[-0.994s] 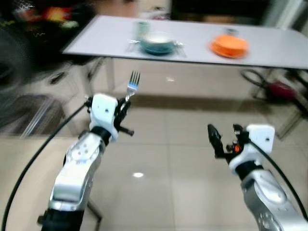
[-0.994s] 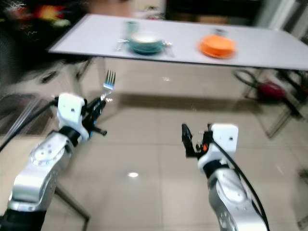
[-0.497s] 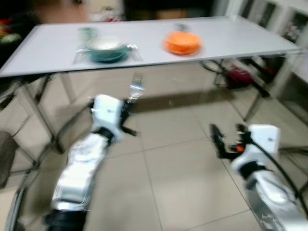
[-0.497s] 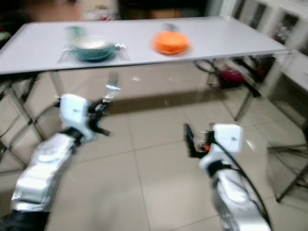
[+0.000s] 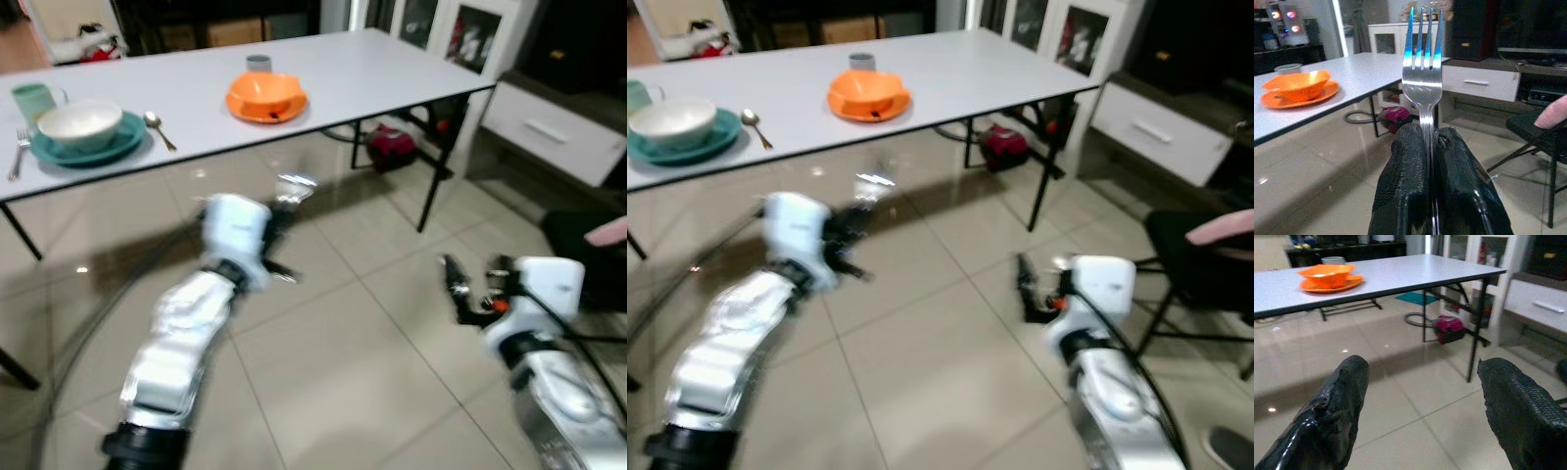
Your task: Setting the table
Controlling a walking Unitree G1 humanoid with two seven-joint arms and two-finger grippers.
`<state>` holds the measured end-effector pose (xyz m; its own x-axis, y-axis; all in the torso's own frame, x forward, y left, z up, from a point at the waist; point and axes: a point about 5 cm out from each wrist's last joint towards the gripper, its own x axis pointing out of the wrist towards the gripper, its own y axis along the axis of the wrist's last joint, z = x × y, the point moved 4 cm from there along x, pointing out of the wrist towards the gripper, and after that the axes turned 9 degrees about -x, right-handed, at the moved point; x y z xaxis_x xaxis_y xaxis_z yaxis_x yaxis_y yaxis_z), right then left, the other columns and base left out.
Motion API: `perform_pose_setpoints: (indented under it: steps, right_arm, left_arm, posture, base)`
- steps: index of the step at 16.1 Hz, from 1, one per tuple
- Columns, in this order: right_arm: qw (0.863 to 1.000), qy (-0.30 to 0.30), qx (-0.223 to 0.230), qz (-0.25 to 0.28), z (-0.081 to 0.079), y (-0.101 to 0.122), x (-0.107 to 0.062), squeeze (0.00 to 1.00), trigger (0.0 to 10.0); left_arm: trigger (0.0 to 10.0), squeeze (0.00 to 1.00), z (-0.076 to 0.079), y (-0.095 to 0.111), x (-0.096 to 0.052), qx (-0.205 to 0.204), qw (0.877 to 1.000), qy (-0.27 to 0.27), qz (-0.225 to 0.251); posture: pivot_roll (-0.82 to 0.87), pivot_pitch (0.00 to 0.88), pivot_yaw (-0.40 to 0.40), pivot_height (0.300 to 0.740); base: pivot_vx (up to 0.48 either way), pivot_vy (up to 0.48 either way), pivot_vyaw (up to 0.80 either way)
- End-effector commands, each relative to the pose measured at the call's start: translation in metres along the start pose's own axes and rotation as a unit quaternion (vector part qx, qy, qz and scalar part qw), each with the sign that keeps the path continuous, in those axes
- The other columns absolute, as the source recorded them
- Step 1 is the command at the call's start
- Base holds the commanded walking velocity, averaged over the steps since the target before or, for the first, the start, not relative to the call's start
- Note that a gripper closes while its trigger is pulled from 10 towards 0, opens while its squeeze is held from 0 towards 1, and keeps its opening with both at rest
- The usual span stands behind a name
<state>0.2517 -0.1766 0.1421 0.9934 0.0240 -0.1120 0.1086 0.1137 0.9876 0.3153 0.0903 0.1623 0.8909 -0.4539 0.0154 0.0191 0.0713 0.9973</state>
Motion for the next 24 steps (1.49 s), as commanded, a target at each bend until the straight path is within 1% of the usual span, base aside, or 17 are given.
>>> perform_pose_setpoints:
  steps: [1,6,24]
  right_arm:
    - [1.000,0.016,0.005,0.013,-0.0073,0.0072,0.0027,0.00,10.0]
    - [1.000,0.024,0.005,0.016,-0.0100,0.0093,0.0031,0.00,10.0]
    - [1.000,0.017,0.000,0.016,-0.0056,0.0096,0.0049,0.00,10.0]
  left_arm:
    - [10.0,0.00,-0.0135,0.0082,-0.0040,0.009,1.000,0.022,0.012]
    - [10.0,0.00,-0.0163,0.0096,-0.0029,0.007,0.999,0.029,0.014]
    - [10.0,0.00,-0.0178,0.0093,-0.0009,0.004,0.999,0.034,0.014]
  posture:
    - [-0.19,0.000,-0.018,0.740]
    - [-0.20,0.000,-0.017,0.740]
    - [-0.20,0.000,-0.027,0.740]
  base:
    - [0.360,0.000,0.00]
    - [0.386,0.000,0.00]
    - [0.409,0.000,0.00]
